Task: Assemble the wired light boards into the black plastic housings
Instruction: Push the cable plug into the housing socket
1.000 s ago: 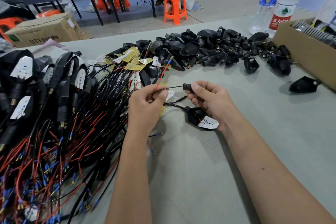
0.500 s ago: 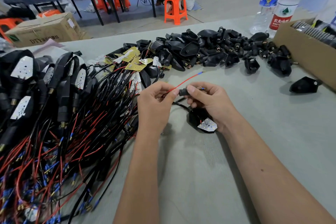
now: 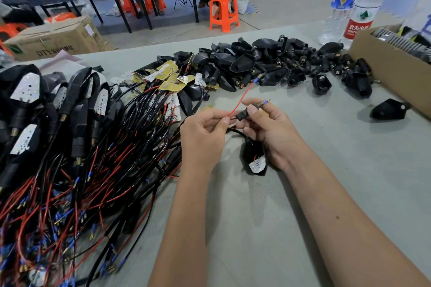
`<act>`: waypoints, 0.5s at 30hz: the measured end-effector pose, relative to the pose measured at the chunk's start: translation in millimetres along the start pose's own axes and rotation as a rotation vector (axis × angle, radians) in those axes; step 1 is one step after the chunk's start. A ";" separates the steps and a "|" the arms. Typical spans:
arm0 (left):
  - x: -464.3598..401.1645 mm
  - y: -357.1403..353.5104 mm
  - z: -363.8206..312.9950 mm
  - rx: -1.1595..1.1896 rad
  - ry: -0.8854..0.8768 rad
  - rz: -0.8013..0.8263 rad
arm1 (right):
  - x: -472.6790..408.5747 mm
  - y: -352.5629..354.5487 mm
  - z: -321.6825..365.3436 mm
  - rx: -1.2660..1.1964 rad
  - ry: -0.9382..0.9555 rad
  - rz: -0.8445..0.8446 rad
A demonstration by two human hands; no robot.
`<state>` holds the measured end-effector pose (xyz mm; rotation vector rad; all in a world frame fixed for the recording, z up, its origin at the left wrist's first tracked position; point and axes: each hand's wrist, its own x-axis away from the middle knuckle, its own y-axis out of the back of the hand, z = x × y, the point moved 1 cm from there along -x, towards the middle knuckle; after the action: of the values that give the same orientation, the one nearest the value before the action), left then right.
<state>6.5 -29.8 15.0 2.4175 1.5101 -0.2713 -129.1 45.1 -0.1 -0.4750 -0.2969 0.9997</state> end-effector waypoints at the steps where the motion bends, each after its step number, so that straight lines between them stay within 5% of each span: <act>1: 0.3 -0.3 -0.4 -0.017 -0.006 -0.005 | 0.2 0.4 0.6 -0.008 0.006 0.015; 10: 3.9 -4.6 -6.2 -0.254 -0.008 -0.131 | 3.5 -8.6 2.4 0.109 -0.008 -0.030; 15: 1.7 -1.1 -25.7 0.035 -0.128 0.008 | 2.6 -11.7 0.8 0.210 0.031 -0.093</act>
<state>6.6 -19.4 38.6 2.3824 1.4509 -0.4452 -119.6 42.3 6.7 -0.2833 -0.1821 0.9206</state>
